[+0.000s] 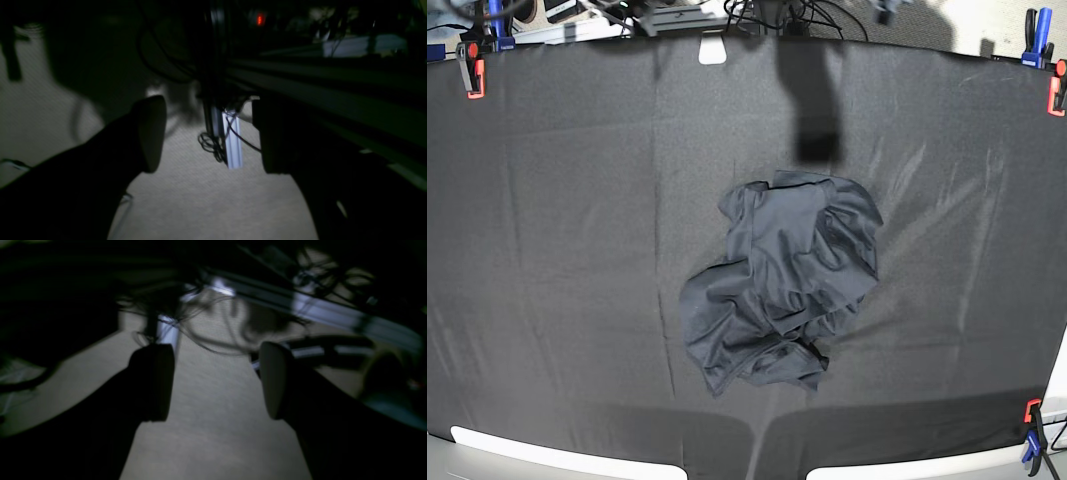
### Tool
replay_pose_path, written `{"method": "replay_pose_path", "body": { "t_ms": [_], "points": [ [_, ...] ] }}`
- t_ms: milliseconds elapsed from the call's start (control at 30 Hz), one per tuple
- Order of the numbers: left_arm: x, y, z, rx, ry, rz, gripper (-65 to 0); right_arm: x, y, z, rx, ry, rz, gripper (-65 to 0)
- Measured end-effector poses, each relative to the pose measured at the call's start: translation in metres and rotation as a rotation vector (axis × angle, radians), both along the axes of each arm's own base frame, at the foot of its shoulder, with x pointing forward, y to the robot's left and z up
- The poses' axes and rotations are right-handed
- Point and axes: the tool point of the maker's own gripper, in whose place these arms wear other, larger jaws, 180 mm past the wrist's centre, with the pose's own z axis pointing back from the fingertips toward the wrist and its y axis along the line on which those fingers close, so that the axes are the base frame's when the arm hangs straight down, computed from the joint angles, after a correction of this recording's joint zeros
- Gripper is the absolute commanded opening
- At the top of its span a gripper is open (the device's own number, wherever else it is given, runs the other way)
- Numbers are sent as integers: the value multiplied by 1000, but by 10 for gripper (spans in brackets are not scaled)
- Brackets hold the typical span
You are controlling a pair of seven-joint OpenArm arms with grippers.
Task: Layout the t-shirt on the table in an organized manner, then fold the t-shirt properly
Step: 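Lower both grippers from rest toward the crumpled grey t-shirt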
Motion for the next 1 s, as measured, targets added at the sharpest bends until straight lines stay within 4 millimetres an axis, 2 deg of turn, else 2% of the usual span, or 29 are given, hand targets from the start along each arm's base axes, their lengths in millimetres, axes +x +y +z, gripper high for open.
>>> {"method": "replay_pose_path", "body": {
  "t_ms": [200, 333, 467, 633, 733, 933, 1000],
  "points": [
    [-19, 16, 27, 29, -37, -44, -244, -23, 10, 31, 130, -22, -14, -256],
    [-25, 11, 41, 17, -60, -50, -244, -50, 16, 51, 160, -13, 37, -256],
    [-26, 10, 53, 18, -76, -66, -244, -60, 27, 78, 214, -43, 94, -256],
    [-32, 10, 59, 42, 5, -106, -244, -59, 41, 110, 260, -96, 131, -256],
    [-31, 7, 65, 46, 25, -122, -244, -54, 42, 123, 263, -128, 121, -256],
    [-20, 6, 82, 67, 36, -157, -244, -5, 35, 146, 249, -271, 105, -256],
    [-16, 4, 90, 75, 47, -172, -244, 2, 32, 149, 233, -282, 114, -256]
  ]
}}
